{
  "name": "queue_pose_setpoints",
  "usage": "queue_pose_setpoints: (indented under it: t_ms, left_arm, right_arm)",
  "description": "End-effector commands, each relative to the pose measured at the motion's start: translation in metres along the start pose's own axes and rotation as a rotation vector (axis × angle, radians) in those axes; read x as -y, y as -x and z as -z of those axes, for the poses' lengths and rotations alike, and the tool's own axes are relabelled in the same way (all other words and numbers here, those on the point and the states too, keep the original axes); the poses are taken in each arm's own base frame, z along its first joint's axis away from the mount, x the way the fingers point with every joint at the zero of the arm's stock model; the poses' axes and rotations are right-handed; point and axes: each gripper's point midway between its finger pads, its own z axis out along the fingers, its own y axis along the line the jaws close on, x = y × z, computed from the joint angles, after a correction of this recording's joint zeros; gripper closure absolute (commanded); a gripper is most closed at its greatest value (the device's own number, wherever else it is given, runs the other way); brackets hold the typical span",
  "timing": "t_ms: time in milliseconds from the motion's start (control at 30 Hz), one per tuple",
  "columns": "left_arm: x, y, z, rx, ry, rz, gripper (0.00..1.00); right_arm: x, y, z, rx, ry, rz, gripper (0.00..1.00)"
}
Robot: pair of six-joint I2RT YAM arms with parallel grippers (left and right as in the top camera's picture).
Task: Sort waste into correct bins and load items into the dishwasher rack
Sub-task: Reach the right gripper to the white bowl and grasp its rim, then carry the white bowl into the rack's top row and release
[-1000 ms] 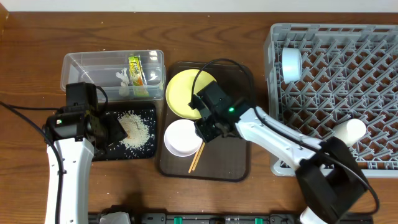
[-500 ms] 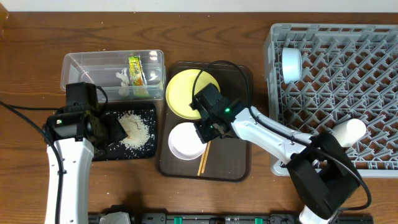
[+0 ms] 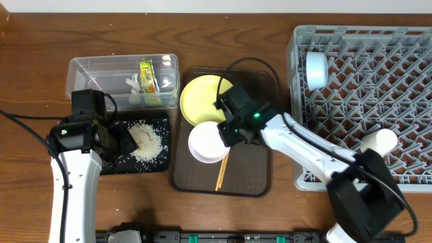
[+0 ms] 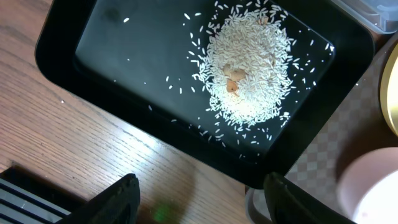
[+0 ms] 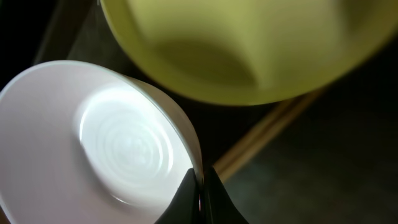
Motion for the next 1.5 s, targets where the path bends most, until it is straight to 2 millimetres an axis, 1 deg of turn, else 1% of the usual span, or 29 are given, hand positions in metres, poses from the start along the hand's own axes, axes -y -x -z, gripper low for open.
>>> queue_pose_setpoints:
  t_ms: [0, 100, 200, 333, 433, 533, 667, 767, 867, 967, 1033, 1133, 1233, 1300, 1467]
  left_arm:
    - [-0.004, -0.001, 0.001, 0.007, 0.015, 0.013, 0.33]
    - [-0.004, -0.001, 0.001, 0.007, 0.015, 0.013, 0.33]
    - [-0.004, -0.001, 0.001, 0.007, 0.015, 0.013, 0.33]
    - [-0.004, -0.001, 0.001, 0.007, 0.015, 0.013, 0.33]
    - [-0.004, -0.001, 0.001, 0.007, 0.015, 0.013, 0.33]
    - [-0.004, -0.001, 0.001, 0.007, 0.015, 0.013, 0.33]
    - [-0.004, -0.001, 0.001, 0.007, 0.015, 0.013, 0.33]
    - [-0.004, -0.001, 0.001, 0.008, 0.015, 0.013, 0.33]
    - [-0.004, -0.001, 0.001, 0.008, 0.015, 0.013, 0.33]
    - [-0.004, 0.000, 0.001, 0.008, 0.014, 0.014, 0.33]
    - [-0.004, 0.000, 0.001, 0.010, 0.014, 0.013, 0.32]
    - [-0.004, 0.000, 0.001, 0.010, 0.013, 0.013, 0.33]
    - [-0.004, 0.000, 0.001, 0.010, 0.013, 0.013, 0.32]
    - [-0.004, 0.000, 0.001, 0.010, 0.013, 0.013, 0.32]
    - [-0.004, 0.000, 0.001, 0.010, 0.013, 0.013, 0.33]
  right_arm:
    - [0.011, 0.018, 0.030, 0.091, -0.046, -0.022, 0.99]
    - [0.025, 0.026, 0.052, 0.143, -0.092, -0.045, 0.99]
    - [0.054, 0.037, 0.081, 0.221, -0.199, -0.068, 0.99]
    - [0.107, 0.051, 0.135, 0.357, -0.400, -0.126, 0.99]
    - [0.148, 0.058, 0.180, 0.454, -0.554, -0.156, 0.99]
    - [0.189, 0.059, 0.226, 0.532, -0.730, -0.180, 0.99]
    - [0.240, 0.054, 0.280, 0.587, -0.977, -0.219, 0.99]
    - [0.273, 0.049, 0.315, 0.597, -1.151, -0.233, 0.99]
    - [0.299, 0.045, 0.339, 0.578, -1.278, -0.218, 0.99]
    - [0.321, 0.040, 0.349, 0.508, -1.378, -0.189, 0.99]
    - [0.335, 0.036, 0.350, 0.465, -1.424, -0.187, 0.99]
    - [0.357, 0.032, 0.339, 0.388, -1.469, -0.184, 0.99]
    - [0.379, 0.027, 0.329, 0.354, -1.514, -0.229, 0.99]
    - [0.388, 0.026, 0.321, 0.340, -1.527, -0.241, 0.99]
    - [0.405, 0.029, 0.295, 0.319, -1.530, -0.245, 0.99]
